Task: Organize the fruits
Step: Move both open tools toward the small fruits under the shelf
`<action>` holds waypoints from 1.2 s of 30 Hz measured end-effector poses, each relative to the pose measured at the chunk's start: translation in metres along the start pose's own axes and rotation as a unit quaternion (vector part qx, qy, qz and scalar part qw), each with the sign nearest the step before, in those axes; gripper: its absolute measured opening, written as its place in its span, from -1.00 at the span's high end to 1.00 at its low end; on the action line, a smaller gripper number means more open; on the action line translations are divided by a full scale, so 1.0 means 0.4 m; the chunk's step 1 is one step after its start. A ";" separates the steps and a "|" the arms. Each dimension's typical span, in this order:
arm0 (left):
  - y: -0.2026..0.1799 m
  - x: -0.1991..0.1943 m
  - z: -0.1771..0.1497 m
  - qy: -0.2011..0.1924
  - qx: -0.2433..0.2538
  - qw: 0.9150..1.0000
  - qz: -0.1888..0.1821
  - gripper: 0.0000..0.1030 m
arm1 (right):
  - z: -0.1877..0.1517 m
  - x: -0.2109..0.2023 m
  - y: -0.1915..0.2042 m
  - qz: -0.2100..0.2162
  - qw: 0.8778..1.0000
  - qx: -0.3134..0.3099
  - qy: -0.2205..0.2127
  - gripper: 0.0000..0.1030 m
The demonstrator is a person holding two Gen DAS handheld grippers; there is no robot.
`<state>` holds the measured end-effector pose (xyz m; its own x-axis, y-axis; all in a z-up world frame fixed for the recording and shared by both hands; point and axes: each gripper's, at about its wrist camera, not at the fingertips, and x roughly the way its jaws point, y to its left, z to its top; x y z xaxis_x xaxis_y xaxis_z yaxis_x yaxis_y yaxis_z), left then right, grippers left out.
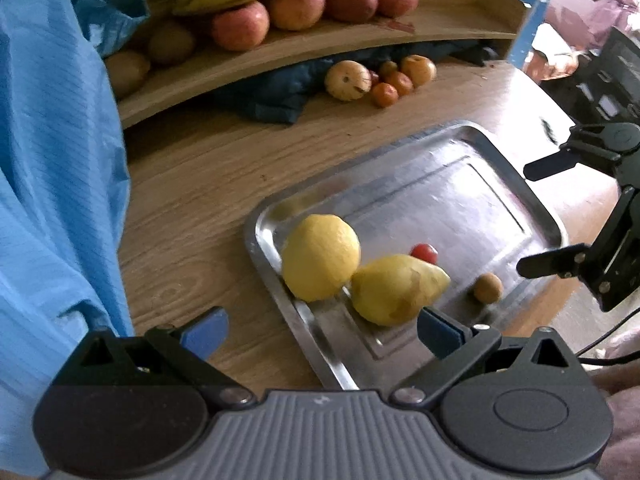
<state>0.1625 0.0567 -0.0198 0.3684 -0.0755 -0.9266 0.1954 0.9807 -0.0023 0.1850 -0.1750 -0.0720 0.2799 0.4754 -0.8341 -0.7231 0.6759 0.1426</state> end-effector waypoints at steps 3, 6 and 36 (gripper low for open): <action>0.002 0.009 0.028 -0.003 -0.026 1.000 0.007 -0.99 | 0.021 0.010 -0.027 -0.002 1.000 -0.001 -0.008 -0.99; 0.001 0.025 0.064 -0.003 -0.051 0.999 0.009 -0.99 | 0.039 0.015 -0.057 -0.010 1.000 0.002 -0.024 -0.99; -0.056 0.279 0.425 -0.057 -0.223 0.973 0.021 -0.99 | 0.133 0.098 -0.372 -0.139 0.987 0.011 -0.086 -0.96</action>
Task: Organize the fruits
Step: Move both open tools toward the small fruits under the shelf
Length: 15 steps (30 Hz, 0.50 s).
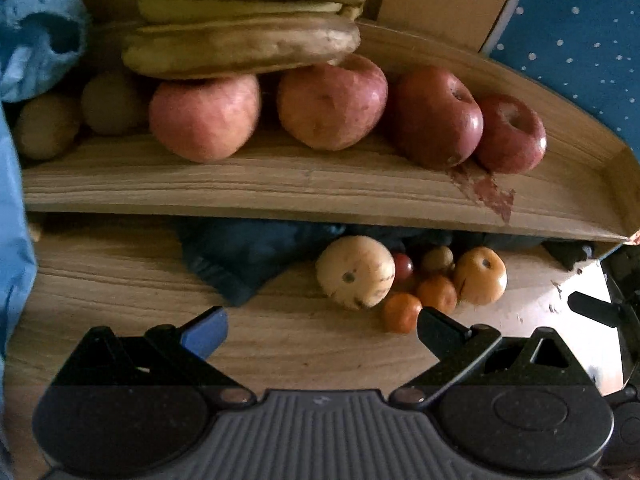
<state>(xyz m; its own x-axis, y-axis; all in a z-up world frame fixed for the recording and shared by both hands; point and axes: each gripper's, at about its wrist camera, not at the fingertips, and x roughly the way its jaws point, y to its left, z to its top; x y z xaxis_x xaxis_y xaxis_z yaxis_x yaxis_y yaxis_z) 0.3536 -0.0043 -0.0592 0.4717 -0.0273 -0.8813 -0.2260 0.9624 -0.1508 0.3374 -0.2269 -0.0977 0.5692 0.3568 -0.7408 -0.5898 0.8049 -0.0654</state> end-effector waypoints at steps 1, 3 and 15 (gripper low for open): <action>-0.005 0.009 0.004 0.000 -0.005 1.000 0.001 -0.99 | 0.004 0.007 -0.006 -0.002 1.000 -0.003 -0.002 -0.94; -0.008 0.020 0.010 0.000 -0.015 1.000 -0.001 -0.99 | 0.011 0.024 -0.019 -0.008 1.000 -0.008 -0.004 -0.87; -0.027 0.065 0.011 -0.005 -0.043 0.999 -0.023 -0.72 | 0.044 0.099 -0.054 0.022 1.000 -0.015 -0.008 -0.56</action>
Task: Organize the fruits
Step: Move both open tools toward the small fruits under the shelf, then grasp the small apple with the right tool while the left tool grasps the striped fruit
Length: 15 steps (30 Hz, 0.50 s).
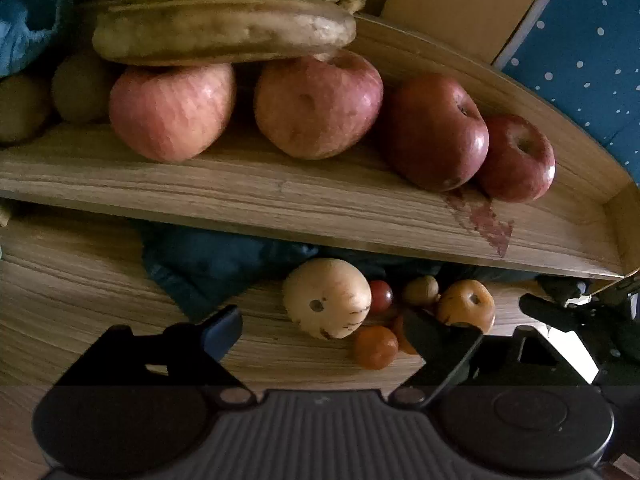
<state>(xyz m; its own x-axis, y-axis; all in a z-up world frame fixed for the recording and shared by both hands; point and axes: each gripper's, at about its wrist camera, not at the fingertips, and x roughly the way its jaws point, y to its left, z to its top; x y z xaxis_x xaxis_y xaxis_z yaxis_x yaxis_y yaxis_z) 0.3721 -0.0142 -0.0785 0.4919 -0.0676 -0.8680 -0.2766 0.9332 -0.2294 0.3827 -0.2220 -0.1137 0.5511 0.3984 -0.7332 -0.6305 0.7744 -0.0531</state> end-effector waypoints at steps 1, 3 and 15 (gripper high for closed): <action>-0.001 0.002 -0.001 -0.001 -0.002 1.000 -0.002 -0.67 | 0.001 0.004 -0.002 0.005 1.000 0.001 0.000 -0.55; -0.010 0.010 0.000 -0.002 -0.005 1.000 -0.006 -0.62 | 0.003 0.012 -0.004 0.009 1.000 -0.001 0.001 -0.53; -0.021 0.053 0.006 0.014 -0.023 0.999 -0.018 -0.21 | 0.008 0.052 -0.004 0.033 0.999 -0.009 0.001 -0.35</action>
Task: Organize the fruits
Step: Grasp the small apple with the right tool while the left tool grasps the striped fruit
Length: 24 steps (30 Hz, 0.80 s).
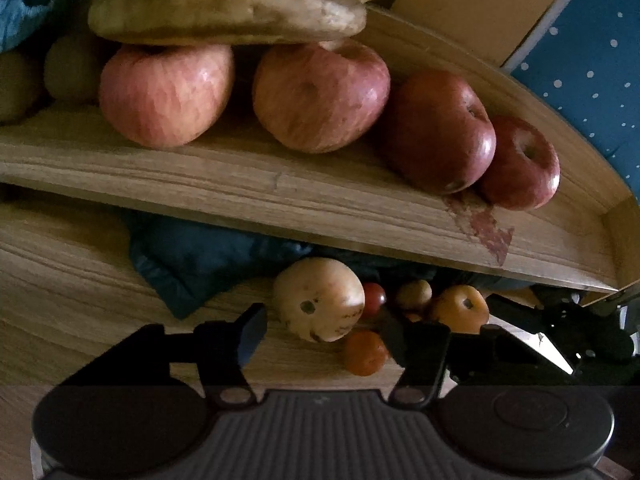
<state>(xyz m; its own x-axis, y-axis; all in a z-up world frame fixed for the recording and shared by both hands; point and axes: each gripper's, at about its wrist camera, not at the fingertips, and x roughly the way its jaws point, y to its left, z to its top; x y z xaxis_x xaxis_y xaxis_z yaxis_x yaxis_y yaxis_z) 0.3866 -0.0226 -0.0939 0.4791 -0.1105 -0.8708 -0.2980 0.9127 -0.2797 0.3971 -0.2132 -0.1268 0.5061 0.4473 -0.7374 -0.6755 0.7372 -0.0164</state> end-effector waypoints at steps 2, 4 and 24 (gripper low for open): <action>0.002 0.004 0.002 0.003 0.000 1.000 -0.001 -0.16 | 0.005 0.007 -0.009 0.006 1.000 0.006 0.004 -0.34; 0.012 0.002 0.008 0.003 0.000 1.000 -0.001 -0.10 | 0.008 0.017 -0.020 0.014 1.000 0.015 0.008 -0.31; 0.062 -0.012 -0.020 -0.008 0.012 1.000 -0.027 -0.07 | 0.001 0.013 0.006 0.020 0.999 0.034 0.003 0.02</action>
<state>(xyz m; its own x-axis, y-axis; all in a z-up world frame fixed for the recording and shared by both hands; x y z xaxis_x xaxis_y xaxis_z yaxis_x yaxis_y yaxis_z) 0.3703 -0.0026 -0.1001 0.5072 -0.1530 -0.8481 -0.2514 0.9151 -0.3154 0.3984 -0.2090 -0.1302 0.4760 0.4749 -0.7402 -0.6572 0.7514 0.0595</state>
